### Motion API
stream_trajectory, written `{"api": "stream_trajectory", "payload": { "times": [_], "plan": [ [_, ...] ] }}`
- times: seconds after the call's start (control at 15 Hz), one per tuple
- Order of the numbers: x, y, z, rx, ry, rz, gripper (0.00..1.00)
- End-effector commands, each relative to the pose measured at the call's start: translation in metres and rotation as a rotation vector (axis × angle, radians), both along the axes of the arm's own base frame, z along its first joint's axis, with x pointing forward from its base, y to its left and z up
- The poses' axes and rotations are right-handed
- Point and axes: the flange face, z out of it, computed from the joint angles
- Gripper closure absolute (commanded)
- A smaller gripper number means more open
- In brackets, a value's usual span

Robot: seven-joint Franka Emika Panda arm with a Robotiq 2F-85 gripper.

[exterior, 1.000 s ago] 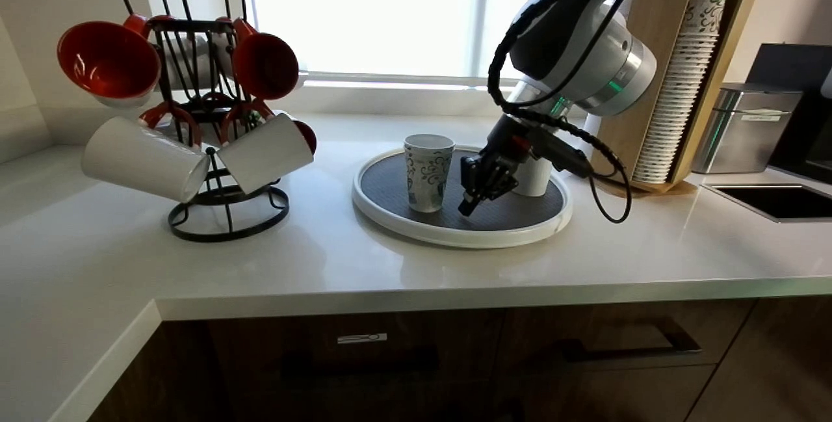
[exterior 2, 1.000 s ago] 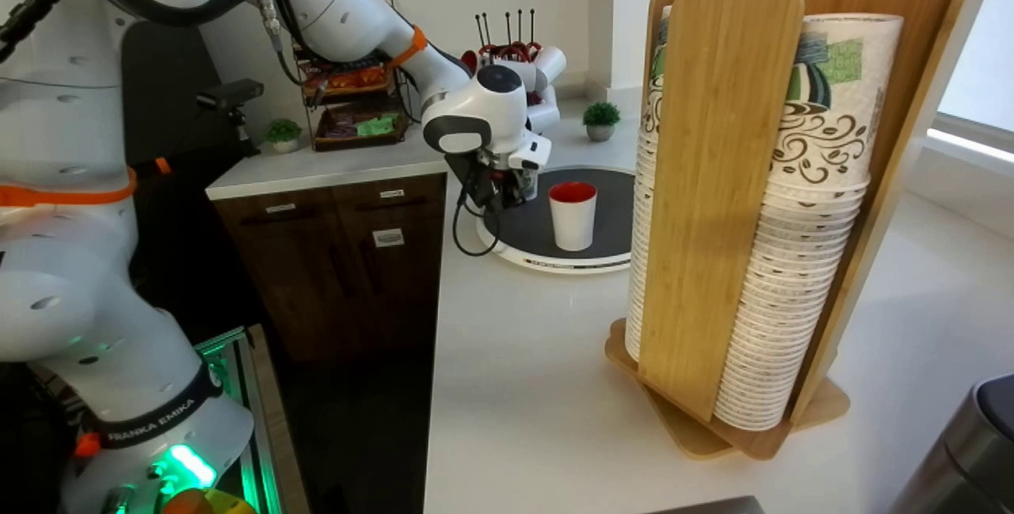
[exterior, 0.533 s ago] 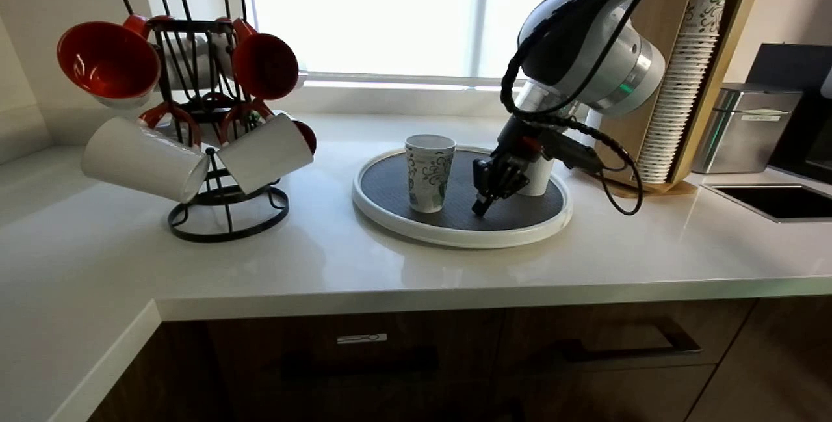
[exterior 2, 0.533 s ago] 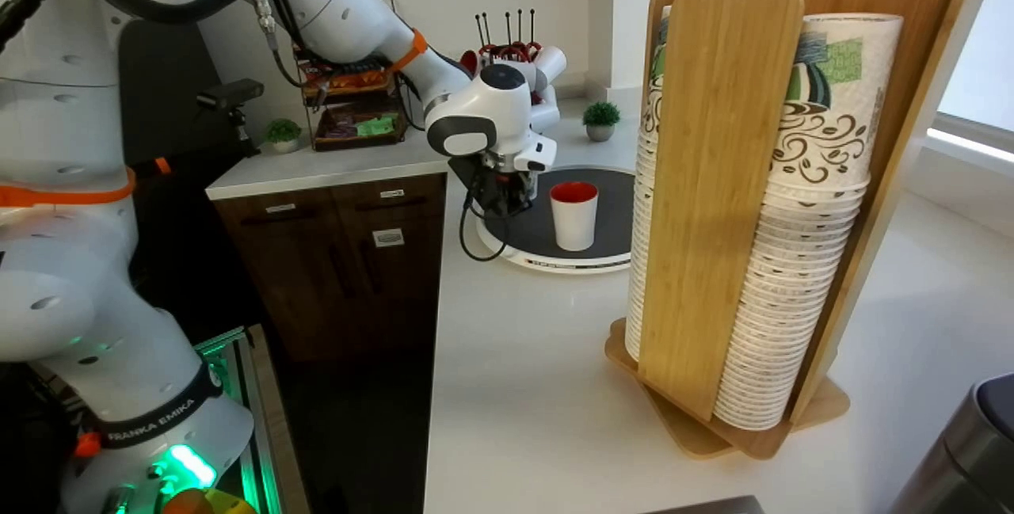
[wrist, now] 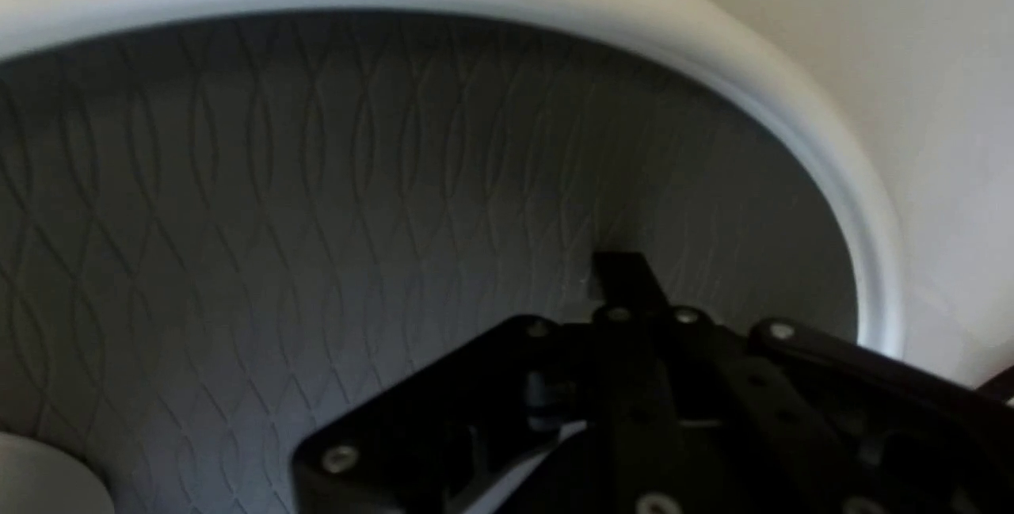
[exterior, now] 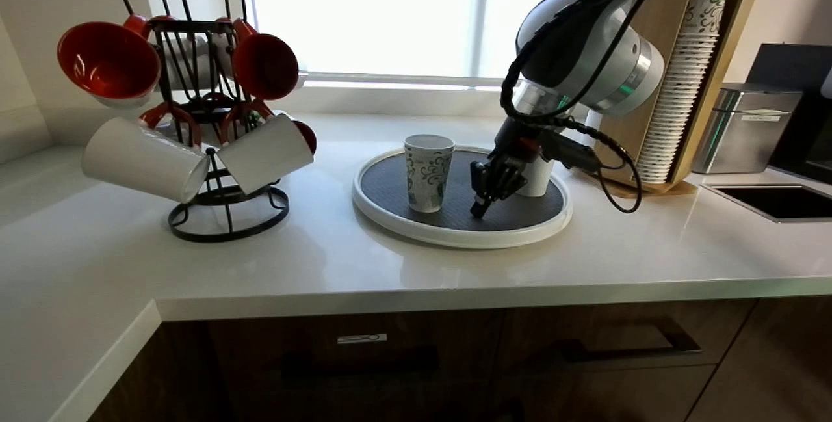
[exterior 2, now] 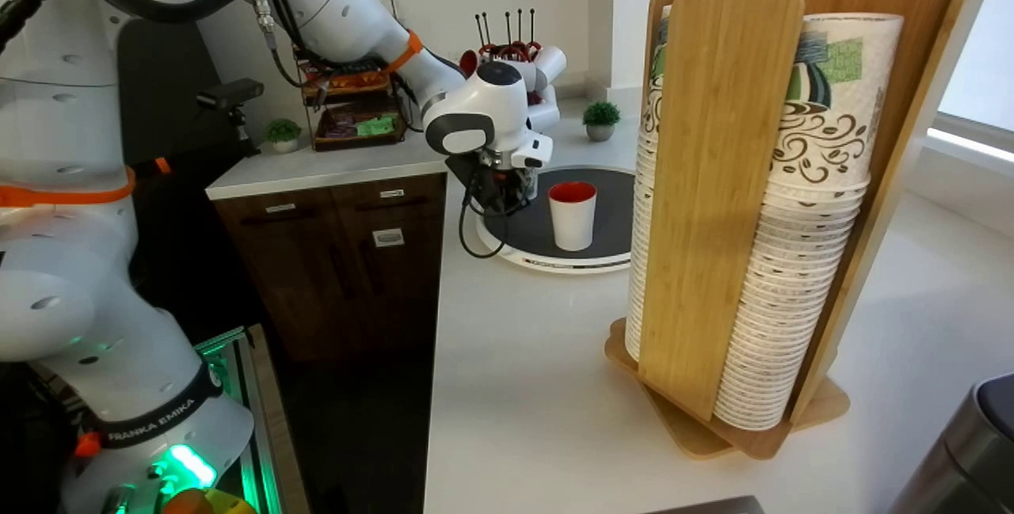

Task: Rotate the tray clockwise.

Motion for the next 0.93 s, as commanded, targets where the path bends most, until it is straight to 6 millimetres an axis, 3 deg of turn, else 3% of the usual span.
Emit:
{"api": "stream_trajectory", "payload": {
  "times": [0.0,0.87],
  "plan": [
    [-0.005,0.015,-0.008,0.021,0.02,0.01,1.0],
    [0.004,0.036,-0.023,0.039,-0.052,-0.032,1.0]
  ]
}}
